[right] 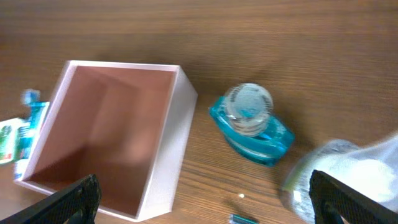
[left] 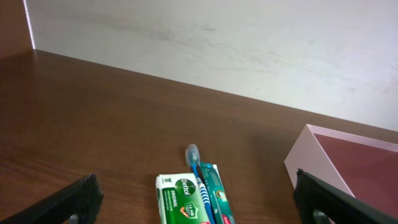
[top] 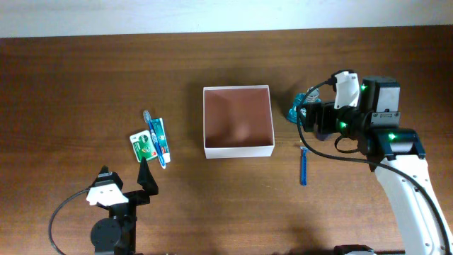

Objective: Pack container
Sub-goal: 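Move the right gripper over the clear foam-soap pump bottle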

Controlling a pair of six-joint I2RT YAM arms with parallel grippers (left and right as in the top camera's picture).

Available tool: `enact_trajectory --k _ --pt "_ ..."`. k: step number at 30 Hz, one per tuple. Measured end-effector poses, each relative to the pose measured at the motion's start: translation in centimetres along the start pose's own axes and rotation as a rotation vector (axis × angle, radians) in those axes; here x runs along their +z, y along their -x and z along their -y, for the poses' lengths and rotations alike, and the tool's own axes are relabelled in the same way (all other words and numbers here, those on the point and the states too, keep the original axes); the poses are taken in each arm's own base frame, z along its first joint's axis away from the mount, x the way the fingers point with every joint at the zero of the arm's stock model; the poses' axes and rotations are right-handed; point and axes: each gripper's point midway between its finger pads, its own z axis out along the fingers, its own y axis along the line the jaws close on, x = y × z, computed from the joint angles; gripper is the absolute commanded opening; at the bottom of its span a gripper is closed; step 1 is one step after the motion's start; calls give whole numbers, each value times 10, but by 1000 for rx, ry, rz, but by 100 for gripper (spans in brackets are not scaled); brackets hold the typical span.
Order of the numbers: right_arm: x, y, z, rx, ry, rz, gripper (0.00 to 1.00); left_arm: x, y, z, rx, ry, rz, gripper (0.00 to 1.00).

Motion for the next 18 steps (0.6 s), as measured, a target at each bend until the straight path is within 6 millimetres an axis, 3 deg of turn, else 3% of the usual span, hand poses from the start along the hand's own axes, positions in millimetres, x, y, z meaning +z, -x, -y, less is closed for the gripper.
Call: enact_trajectory --k 4,18 --pt "-3 -7 27 9 -157 -27 99 0 0 0 0 0 0 99" --pt "-25 -13 79 206 -490 4 96 0 0 0 0 0 0 100"
